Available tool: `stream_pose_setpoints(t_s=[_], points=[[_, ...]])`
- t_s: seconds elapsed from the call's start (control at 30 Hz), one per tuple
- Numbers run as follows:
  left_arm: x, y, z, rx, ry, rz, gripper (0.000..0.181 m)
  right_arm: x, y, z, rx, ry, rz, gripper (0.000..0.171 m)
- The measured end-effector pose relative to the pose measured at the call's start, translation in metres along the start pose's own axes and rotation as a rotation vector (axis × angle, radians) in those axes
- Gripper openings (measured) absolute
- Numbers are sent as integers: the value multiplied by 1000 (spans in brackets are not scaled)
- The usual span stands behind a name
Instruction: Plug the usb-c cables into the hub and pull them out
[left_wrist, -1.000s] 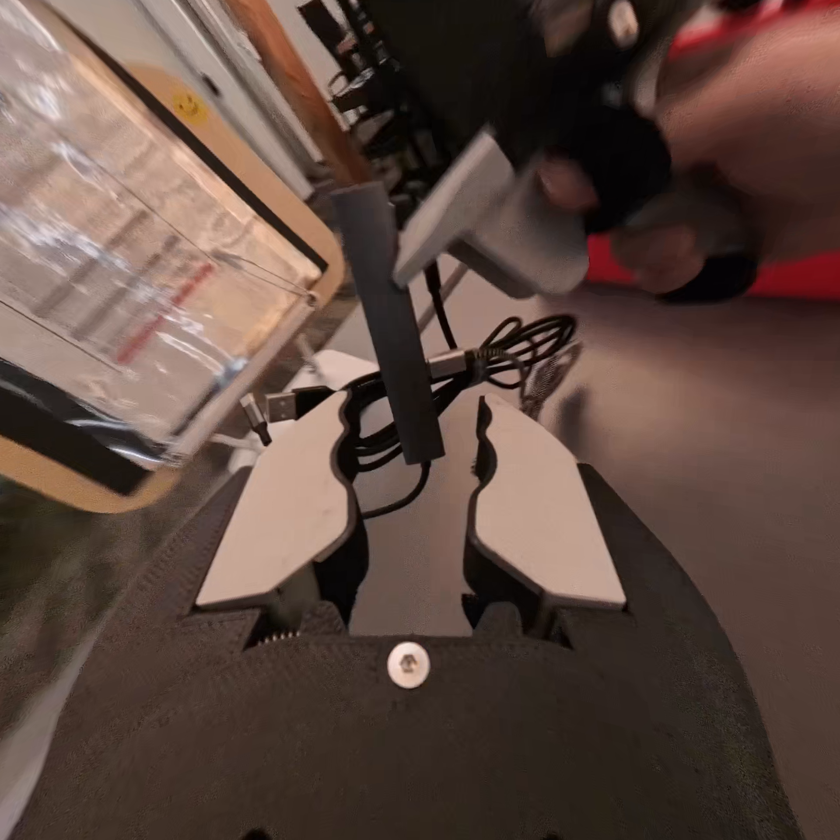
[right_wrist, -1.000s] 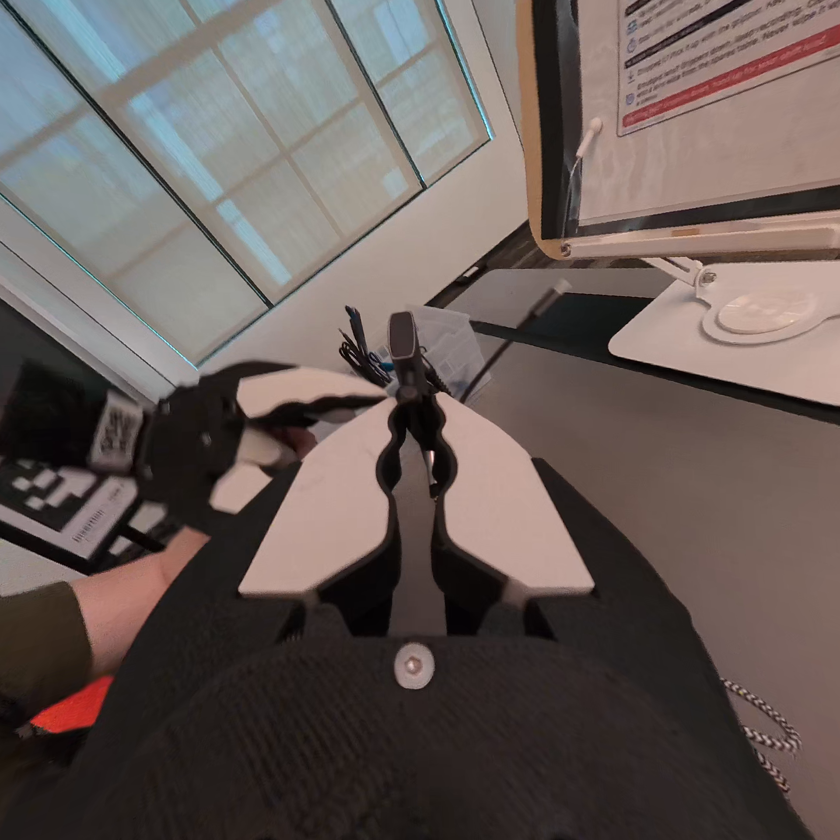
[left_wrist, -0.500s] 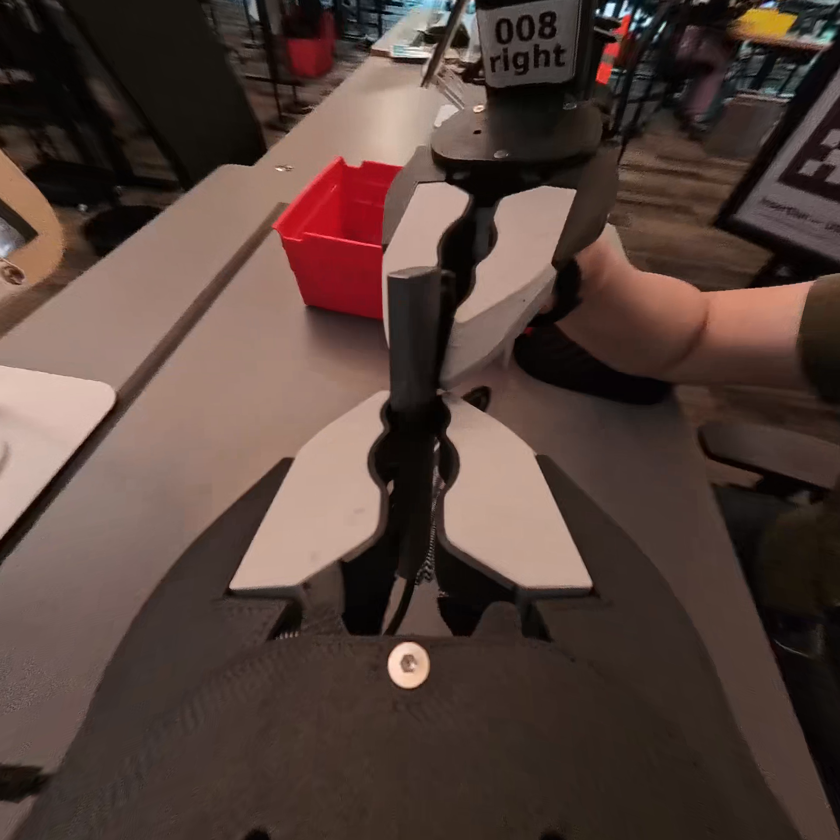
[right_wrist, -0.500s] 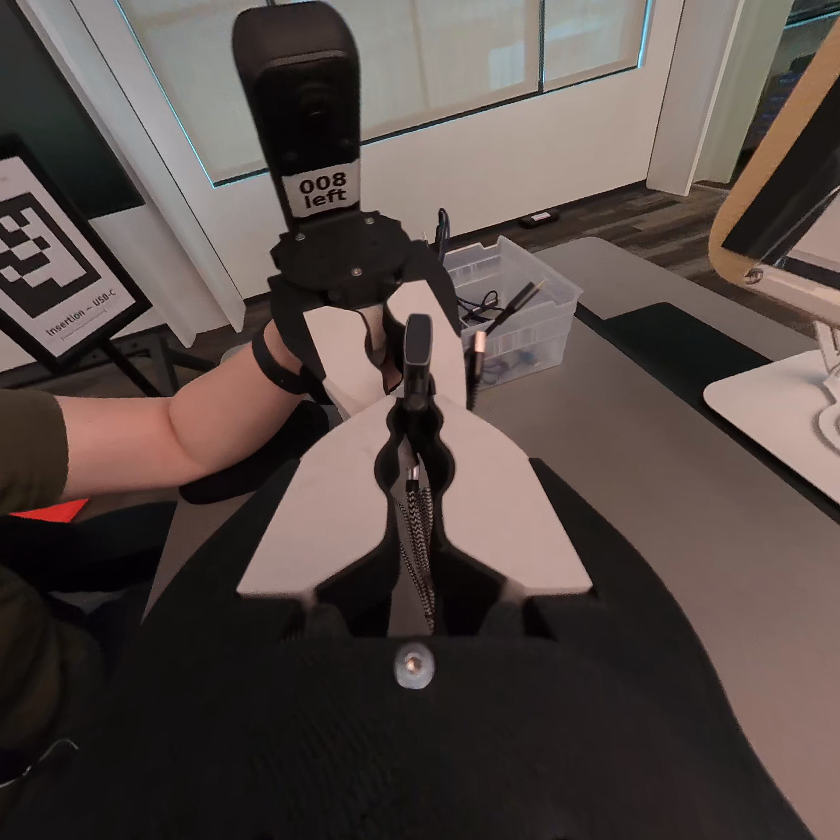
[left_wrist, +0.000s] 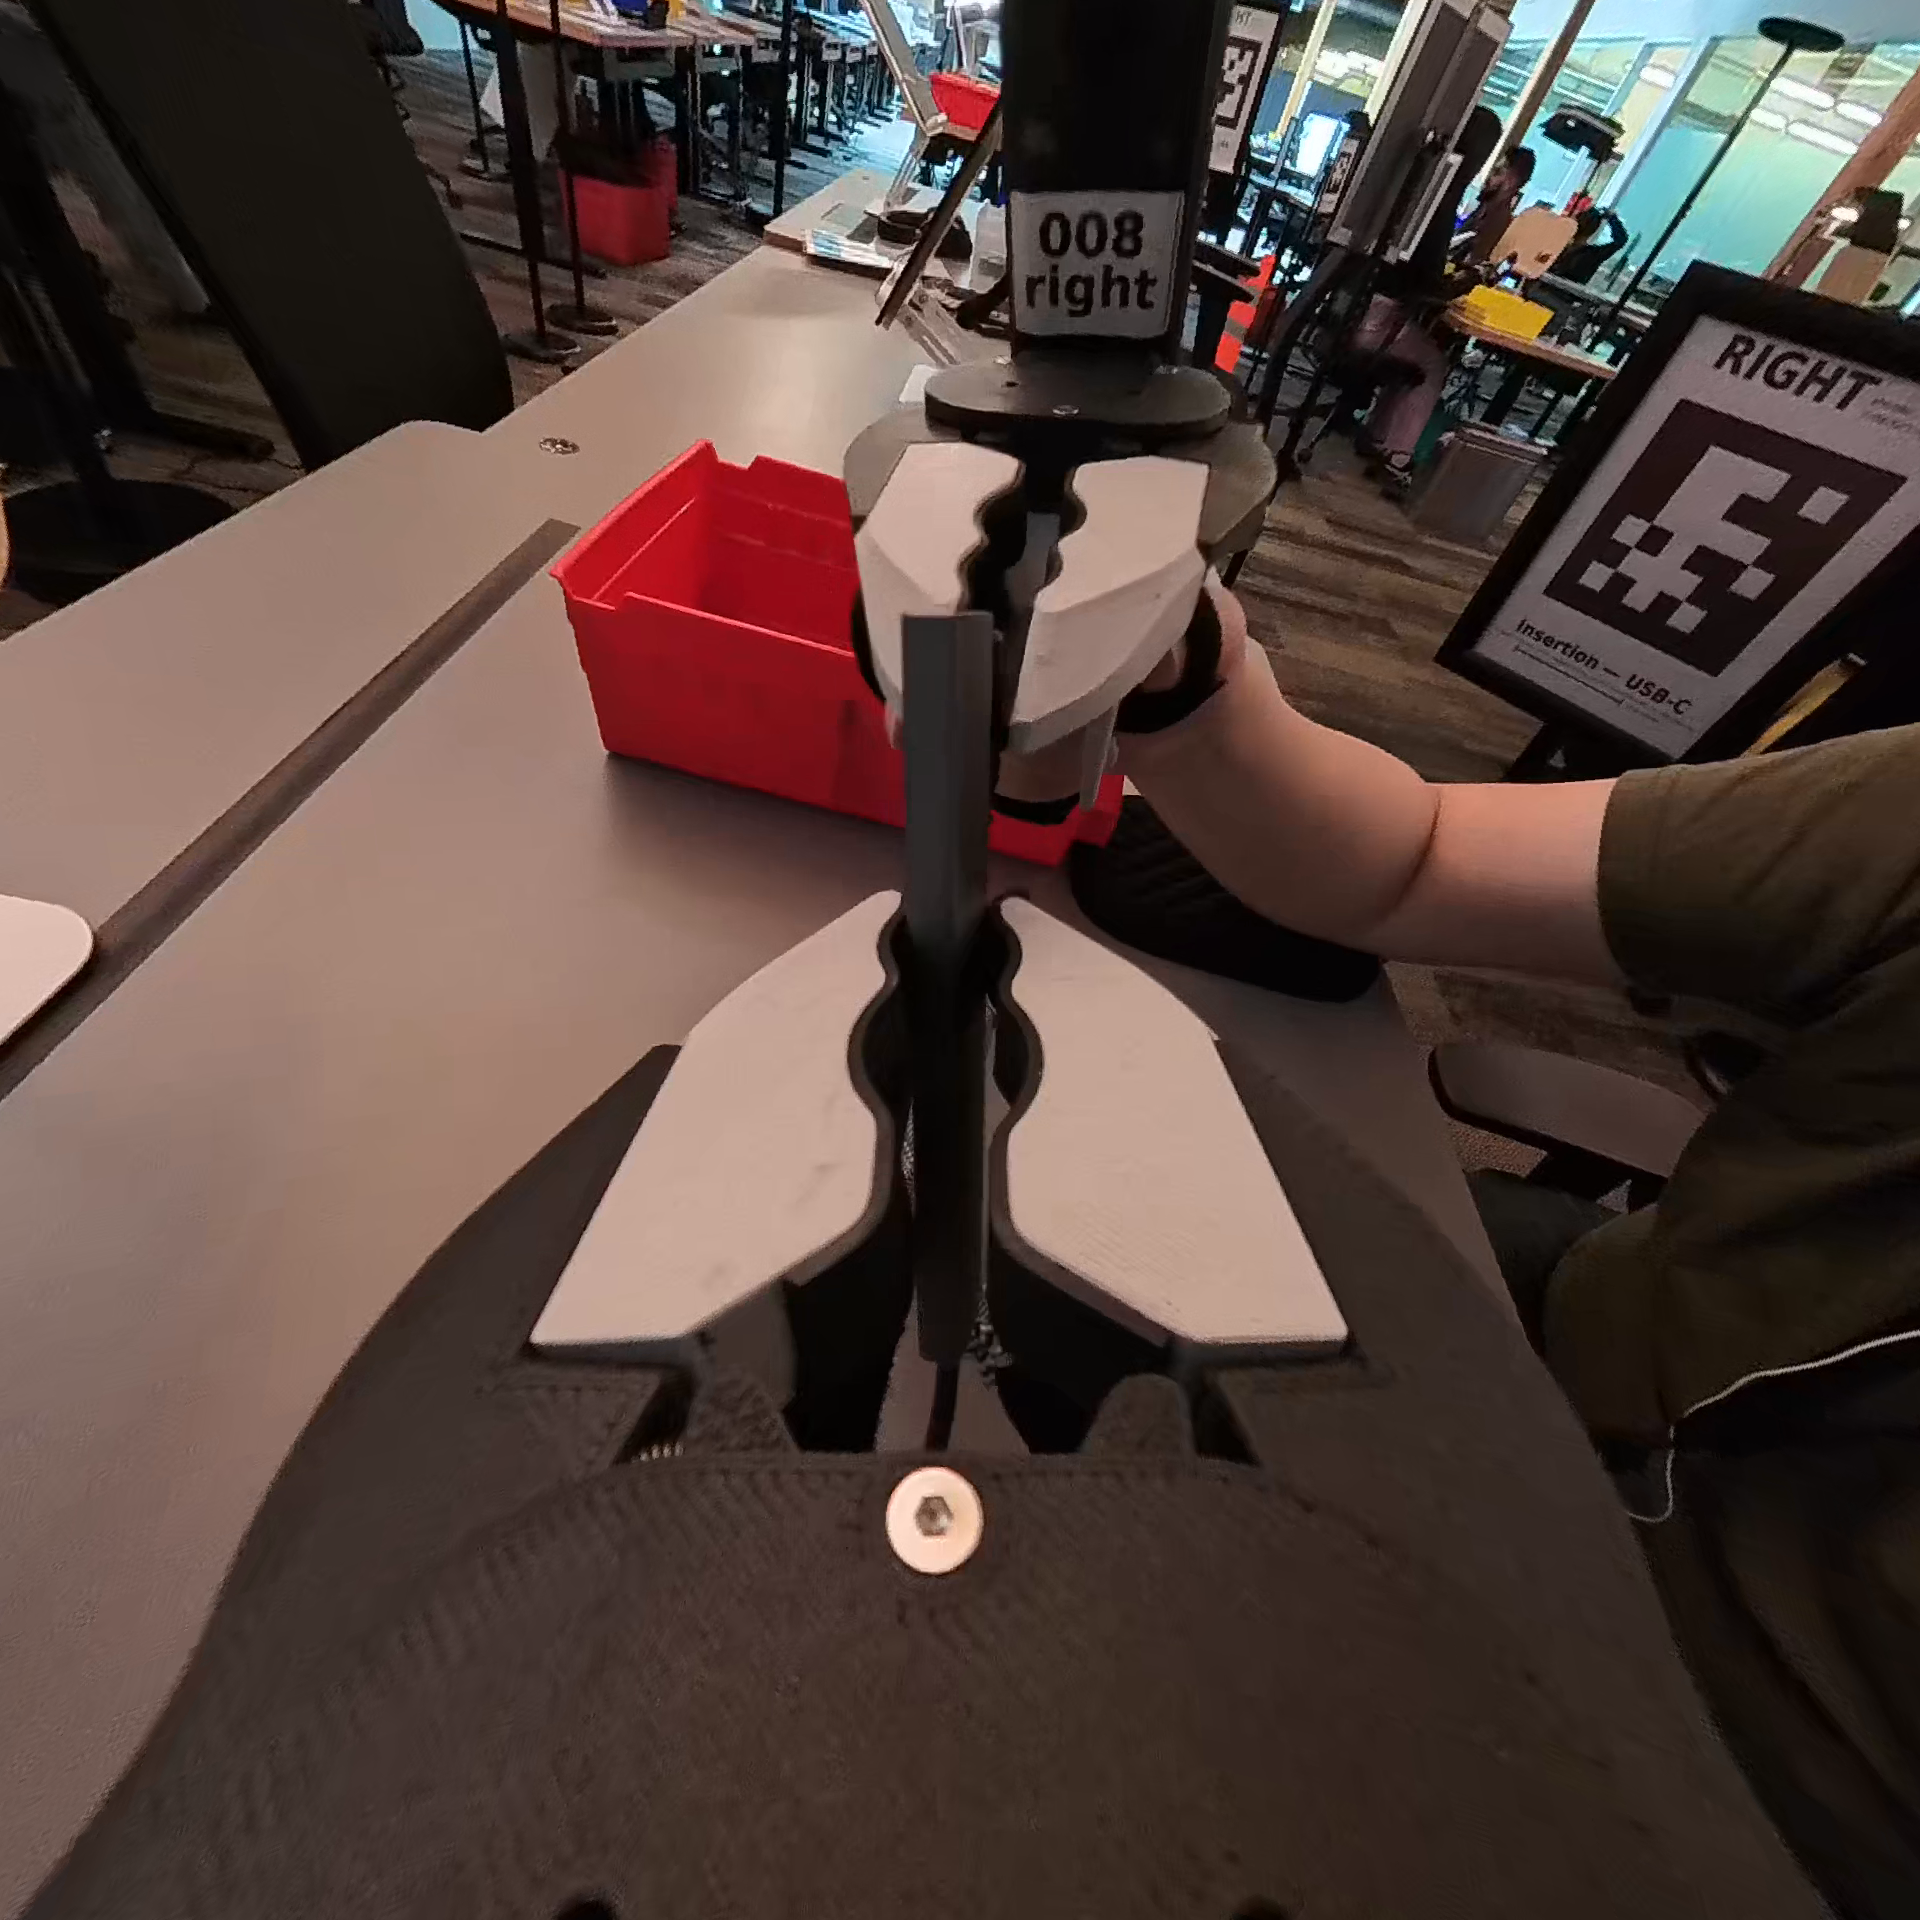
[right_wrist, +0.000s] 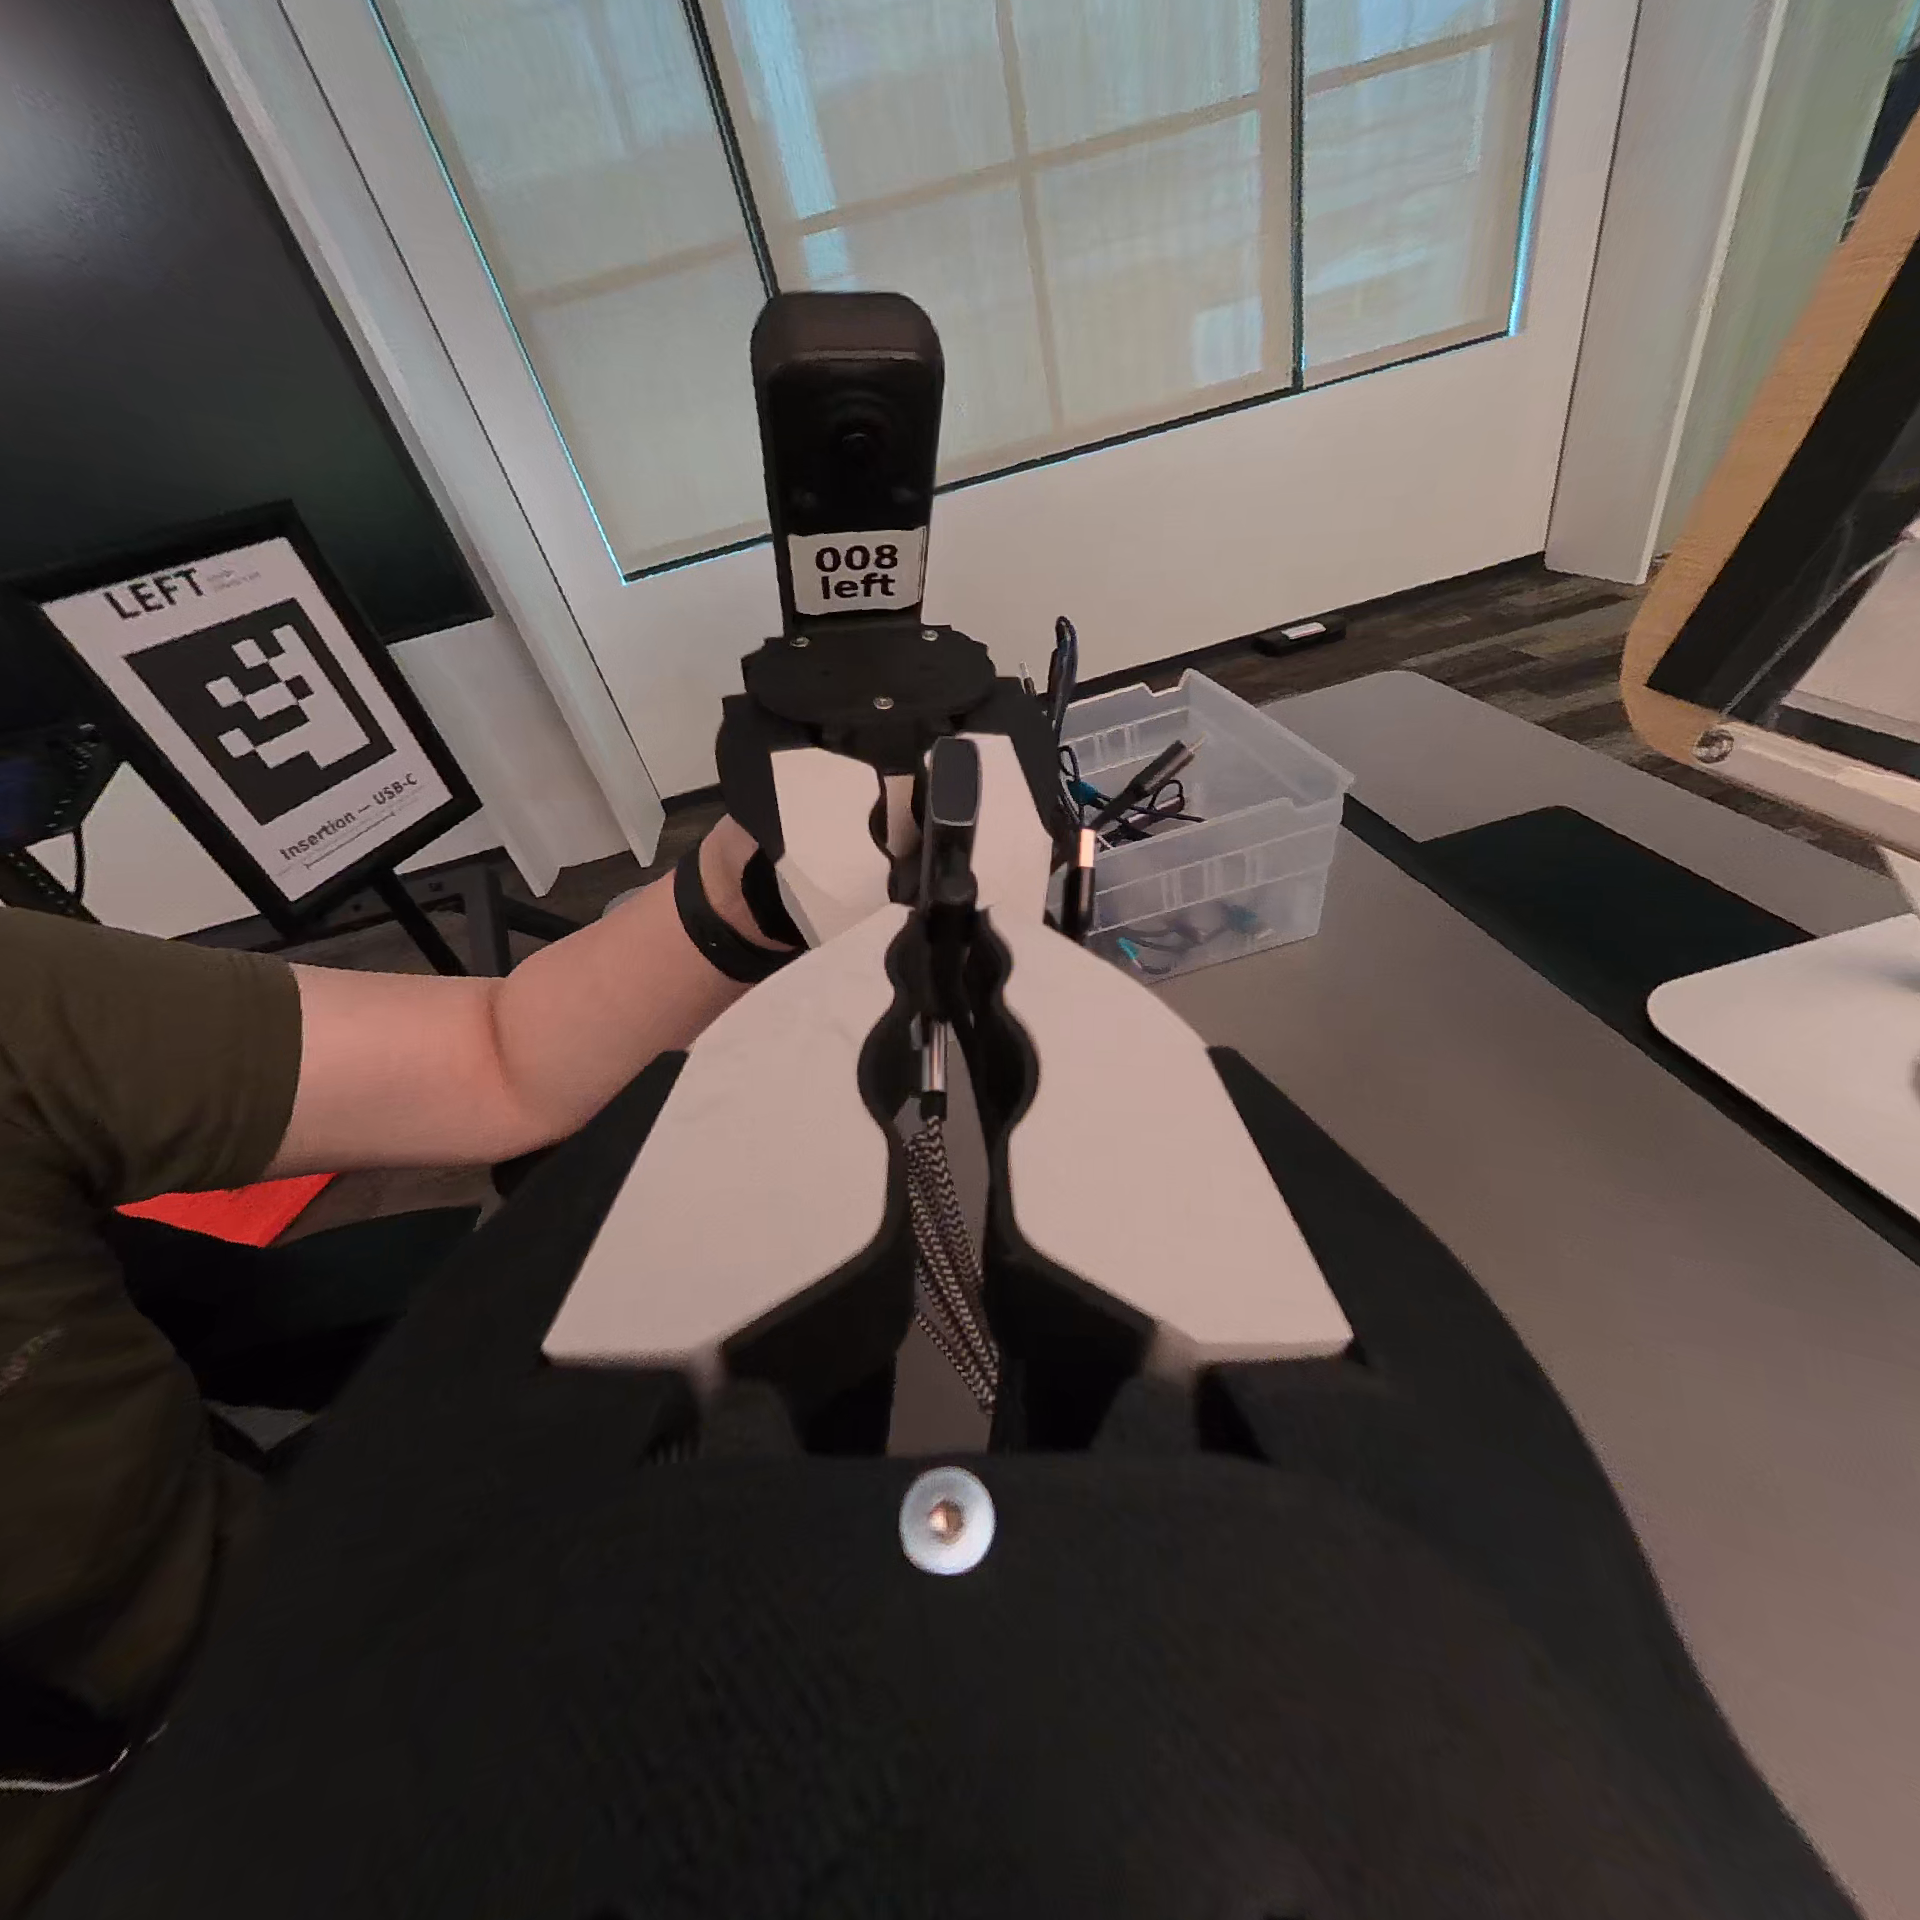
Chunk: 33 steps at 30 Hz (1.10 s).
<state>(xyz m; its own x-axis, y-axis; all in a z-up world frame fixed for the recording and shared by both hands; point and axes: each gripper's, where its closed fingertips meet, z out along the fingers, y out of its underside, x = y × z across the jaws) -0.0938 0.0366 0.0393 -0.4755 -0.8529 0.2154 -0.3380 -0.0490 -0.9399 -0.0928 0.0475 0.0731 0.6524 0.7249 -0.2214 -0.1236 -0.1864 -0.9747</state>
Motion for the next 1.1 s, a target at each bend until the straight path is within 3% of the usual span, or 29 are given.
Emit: stream_pose_setpoints(t_s=[0.23,0.43,0.73,0.8,0.97,1.1], points=[[9,-13,-8,66,35,-12,21,-6,12,2,-110,7,-106,8],[6,-14,-23,66,19,-3,17,-4,31,11,-195,7,-145,9],[-2,8,-17,-67,-12,-7,20,-2,35,12,-201,-4,-167,9],[-1,2,-17,-27,-3,4,11,-1,38,13,-207,-3,-178,9],[5,-2,-19,-16,53,-30,9,-5,35,13,-156,-66,-128,9],[2,-4,-19,-17,14,0,9,0,31,15,-97,-66,-52,23]])
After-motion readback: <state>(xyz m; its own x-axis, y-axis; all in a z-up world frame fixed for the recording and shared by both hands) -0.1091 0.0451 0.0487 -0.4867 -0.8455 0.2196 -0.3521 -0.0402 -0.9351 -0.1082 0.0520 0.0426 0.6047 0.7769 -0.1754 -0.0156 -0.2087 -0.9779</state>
